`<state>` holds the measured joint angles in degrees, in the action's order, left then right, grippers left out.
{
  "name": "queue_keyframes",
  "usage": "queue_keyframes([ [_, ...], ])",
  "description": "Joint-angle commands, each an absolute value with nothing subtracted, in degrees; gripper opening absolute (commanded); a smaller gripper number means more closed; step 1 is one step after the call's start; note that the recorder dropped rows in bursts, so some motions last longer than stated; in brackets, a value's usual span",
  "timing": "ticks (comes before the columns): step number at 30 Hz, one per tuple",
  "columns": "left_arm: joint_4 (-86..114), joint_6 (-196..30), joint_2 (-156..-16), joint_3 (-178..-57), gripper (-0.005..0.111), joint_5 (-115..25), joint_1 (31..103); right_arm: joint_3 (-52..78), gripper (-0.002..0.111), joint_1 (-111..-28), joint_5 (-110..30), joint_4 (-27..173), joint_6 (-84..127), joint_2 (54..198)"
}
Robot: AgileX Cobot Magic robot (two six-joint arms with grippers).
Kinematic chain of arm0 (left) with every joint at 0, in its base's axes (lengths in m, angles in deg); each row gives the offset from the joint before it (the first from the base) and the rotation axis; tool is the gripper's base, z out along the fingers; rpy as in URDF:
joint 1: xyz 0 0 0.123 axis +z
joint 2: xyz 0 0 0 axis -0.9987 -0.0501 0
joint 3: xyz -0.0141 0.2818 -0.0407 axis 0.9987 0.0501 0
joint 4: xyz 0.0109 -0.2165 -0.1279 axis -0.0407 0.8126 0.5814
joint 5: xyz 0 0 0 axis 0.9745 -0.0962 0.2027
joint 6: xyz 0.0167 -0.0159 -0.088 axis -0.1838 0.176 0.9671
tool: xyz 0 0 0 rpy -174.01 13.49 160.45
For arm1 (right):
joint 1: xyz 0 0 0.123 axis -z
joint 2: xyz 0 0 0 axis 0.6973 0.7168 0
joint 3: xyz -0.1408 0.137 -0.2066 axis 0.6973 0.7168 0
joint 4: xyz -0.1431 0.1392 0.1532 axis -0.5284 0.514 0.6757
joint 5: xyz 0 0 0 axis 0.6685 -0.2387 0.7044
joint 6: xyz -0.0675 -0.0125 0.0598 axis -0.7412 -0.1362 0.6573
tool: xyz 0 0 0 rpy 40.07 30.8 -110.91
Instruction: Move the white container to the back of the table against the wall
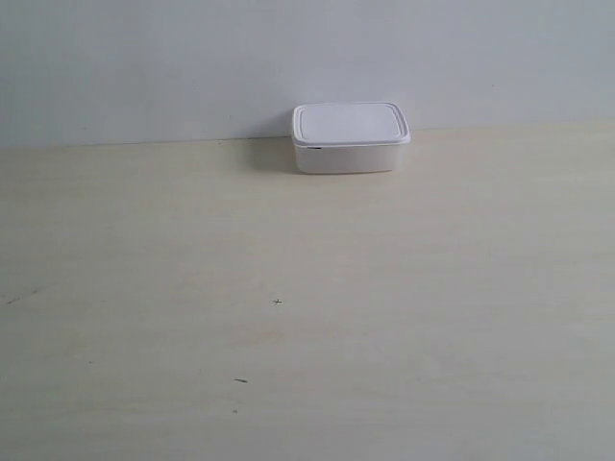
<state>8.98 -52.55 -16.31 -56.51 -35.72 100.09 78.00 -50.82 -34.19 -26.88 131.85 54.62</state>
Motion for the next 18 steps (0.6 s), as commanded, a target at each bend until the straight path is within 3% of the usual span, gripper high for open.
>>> queue_keyframes([
  [1, 14.85, -68.42, -16.00, -56.54, 0.000, -27.42, 99.69, 78.27, 0.000, -50.89, -33.95, -27.11, 131.41, 54.23],
  [18, 15.00, -72.71, -16.00, -56.54, 0.000, -24.13, 99.69, 78.27, 0.000, -50.89, -33.95, -27.11, 131.41, 54.23],
])
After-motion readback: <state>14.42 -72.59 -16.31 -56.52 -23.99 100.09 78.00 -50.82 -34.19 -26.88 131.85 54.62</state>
